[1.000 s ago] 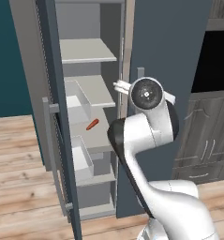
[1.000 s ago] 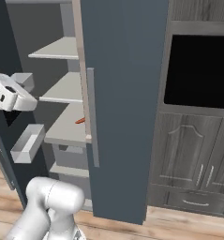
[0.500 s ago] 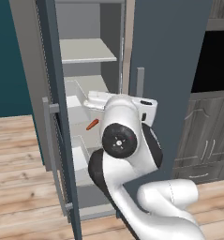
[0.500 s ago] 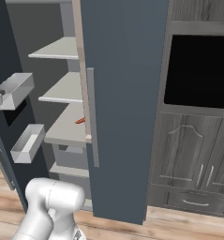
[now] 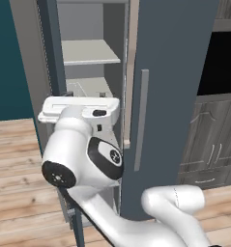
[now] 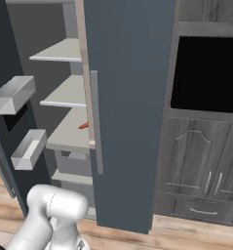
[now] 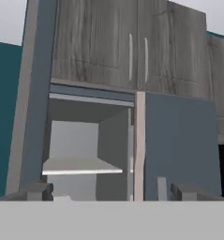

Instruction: Pick up the frozen chicken drumstick from the freezer, place it on any shelf in the fridge, and close the fridge and freezer doors when done.

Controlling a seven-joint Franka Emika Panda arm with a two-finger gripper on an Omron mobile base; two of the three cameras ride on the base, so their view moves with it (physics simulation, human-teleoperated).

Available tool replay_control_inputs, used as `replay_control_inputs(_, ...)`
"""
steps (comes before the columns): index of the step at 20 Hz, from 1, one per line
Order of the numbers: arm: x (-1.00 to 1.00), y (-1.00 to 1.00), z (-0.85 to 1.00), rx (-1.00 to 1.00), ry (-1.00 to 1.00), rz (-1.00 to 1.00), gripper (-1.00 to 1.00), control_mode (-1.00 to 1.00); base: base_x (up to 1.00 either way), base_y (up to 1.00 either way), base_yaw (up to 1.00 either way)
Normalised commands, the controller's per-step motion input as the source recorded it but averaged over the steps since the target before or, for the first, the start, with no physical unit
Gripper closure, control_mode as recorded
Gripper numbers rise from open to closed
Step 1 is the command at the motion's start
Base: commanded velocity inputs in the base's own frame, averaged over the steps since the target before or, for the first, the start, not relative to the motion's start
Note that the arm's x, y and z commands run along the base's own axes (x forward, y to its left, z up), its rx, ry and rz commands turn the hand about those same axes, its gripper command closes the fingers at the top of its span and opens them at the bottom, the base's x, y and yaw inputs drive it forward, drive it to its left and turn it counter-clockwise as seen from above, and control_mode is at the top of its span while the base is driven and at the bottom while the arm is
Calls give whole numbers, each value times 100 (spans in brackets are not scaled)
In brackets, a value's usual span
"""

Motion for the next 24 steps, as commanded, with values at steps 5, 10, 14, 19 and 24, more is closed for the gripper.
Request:
replay_control_inputs(5,40,94,0,-10,0,-9,-100,-100,0,0,0)
replay_control_inputs(10,74,78,0,-6,0,-14,-100,-100,0,0,0)
replay_control_inputs(14,89,68,-3,-4,1,-17,-100,-100,0,0,0)
replay_control_inputs(19,82,26,-2,0,4,-13,-100,-100,0,0,0)
replay_control_inputs(24,74,-48,-12,6,2,-7,-100,-100,0,0,0)
